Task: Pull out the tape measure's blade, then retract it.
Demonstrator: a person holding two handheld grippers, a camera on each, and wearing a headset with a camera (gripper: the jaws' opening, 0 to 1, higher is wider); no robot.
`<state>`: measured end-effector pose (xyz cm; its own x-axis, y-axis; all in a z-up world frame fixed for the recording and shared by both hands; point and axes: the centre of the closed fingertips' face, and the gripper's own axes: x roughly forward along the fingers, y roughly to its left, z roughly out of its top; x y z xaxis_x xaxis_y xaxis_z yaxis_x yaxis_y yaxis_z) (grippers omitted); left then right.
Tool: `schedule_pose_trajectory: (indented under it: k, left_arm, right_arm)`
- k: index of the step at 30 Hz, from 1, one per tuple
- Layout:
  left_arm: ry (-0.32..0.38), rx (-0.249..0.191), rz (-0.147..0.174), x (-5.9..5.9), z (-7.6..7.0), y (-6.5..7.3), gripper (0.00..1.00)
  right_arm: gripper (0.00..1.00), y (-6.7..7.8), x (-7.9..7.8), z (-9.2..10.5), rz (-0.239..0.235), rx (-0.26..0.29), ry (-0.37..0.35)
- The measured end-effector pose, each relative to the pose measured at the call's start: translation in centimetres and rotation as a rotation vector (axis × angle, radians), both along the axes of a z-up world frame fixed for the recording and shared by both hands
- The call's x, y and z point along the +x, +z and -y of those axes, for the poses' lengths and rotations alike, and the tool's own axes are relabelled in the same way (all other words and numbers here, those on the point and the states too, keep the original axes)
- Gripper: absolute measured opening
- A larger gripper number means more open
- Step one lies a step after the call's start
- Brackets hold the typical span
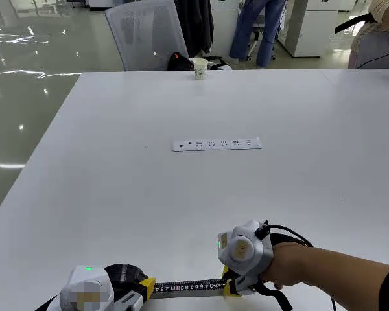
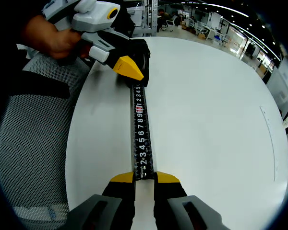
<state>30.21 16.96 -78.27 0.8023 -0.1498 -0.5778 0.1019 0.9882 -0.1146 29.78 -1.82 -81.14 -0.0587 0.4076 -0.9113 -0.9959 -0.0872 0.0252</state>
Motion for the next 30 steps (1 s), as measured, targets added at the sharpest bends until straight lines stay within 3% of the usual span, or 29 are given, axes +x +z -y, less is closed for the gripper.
schedule_pose_trajectory:
  k: [30]
  left_arm:
    - [0.006,-0.020,0.006,0.04,-0.07,0.15,0.63]
  right_arm:
    - [0.11,-0.05,0.21,-0.85,0.003,0.005,-0.007]
